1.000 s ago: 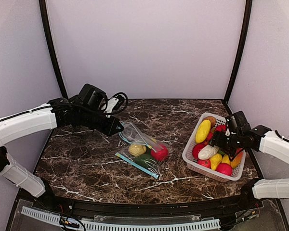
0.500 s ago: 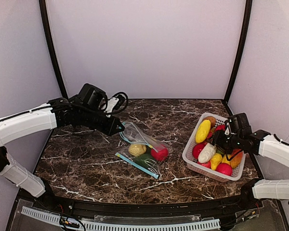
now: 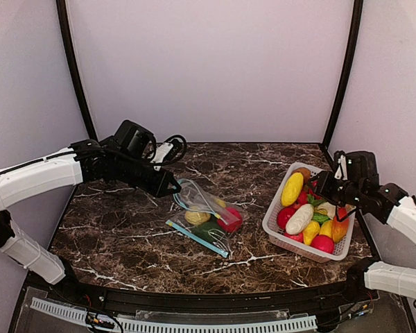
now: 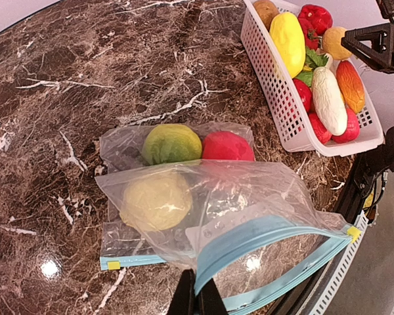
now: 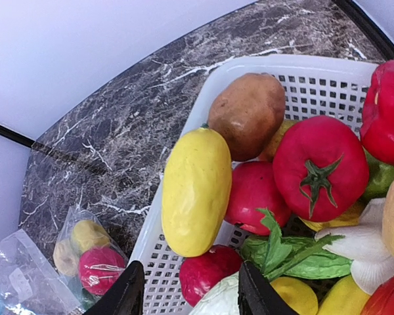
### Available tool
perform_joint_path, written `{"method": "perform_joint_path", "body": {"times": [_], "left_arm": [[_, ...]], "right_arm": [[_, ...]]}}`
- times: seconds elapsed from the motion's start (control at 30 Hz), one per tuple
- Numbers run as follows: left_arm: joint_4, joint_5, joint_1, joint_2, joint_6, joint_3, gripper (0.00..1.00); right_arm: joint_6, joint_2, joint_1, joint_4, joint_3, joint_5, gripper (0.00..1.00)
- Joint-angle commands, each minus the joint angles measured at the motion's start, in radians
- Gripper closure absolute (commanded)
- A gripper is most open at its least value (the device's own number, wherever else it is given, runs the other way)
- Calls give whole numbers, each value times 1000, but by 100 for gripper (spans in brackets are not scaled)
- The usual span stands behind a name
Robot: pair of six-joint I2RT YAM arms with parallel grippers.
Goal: Place the food in the zip-top bag and seal the zipper
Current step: Pick up the fake vegetable from the bin.
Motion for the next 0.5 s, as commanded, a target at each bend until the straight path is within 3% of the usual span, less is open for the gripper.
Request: {"method": "perform_joint_path", "body": {"times": [0.0, 0.23, 0.47], "left_arm": [[-51, 17, 7, 0, 14, 18, 99], [-52, 18, 6, -2, 12, 14, 99], [-51, 26, 6, 10, 8, 9, 99]], "right_arm": [[0, 20, -5, -73, -34, 38, 50], [84, -14, -6, -55, -155, 25, 26], [83, 69, -6, 94, -193, -105, 26]]}}
